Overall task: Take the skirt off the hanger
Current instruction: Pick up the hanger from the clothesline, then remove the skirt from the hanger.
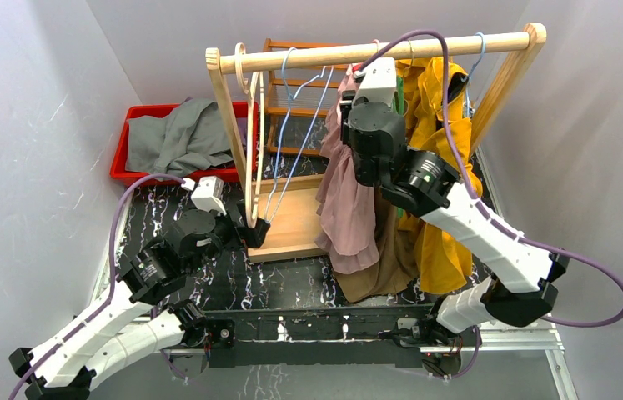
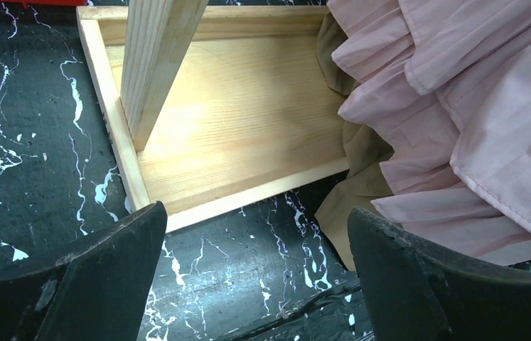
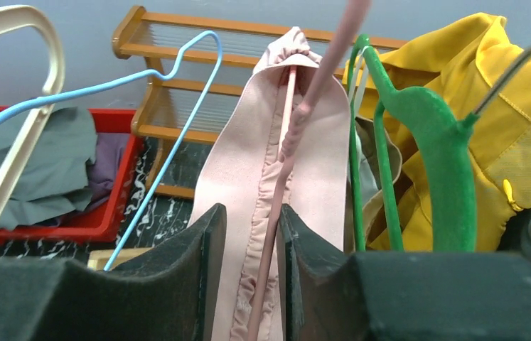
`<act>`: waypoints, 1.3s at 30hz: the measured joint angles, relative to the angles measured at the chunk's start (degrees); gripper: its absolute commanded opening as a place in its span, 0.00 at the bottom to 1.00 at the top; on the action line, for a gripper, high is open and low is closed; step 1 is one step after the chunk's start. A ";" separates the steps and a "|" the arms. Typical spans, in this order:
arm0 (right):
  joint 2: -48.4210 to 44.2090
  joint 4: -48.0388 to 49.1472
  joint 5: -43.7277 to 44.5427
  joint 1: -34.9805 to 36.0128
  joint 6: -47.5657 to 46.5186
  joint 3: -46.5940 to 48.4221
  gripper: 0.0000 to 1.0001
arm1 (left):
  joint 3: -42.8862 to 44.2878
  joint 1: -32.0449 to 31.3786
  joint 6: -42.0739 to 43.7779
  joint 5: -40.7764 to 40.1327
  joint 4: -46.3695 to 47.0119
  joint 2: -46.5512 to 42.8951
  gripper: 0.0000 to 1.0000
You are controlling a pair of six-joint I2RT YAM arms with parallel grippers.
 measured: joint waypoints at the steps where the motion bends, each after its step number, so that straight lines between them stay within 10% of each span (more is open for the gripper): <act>1: 0.70 0.76 0.83 0.00 -0.63 0.33 0.40 | 0.00 0.00 0.13 0.04 -0.07 0.00 0.98; 9: 1.95 7.76 3.04 -0.13 -6.29 -0.92 0.00 | 0.00 0.00 0.24 0.07 -0.81 -0.42 0.98; 22: 0.17 10.05 -9.49 -0.33 -8.24 0.76 0.00 | 0.00 0.00 -1.18 0.37 -0.98 2.27 0.98; 39: -23.91 -1.42 -32.74 -0.39 -7.15 -22.95 0.00 | -0.26 0.00 -3.30 3.26 2.69 5.05 0.98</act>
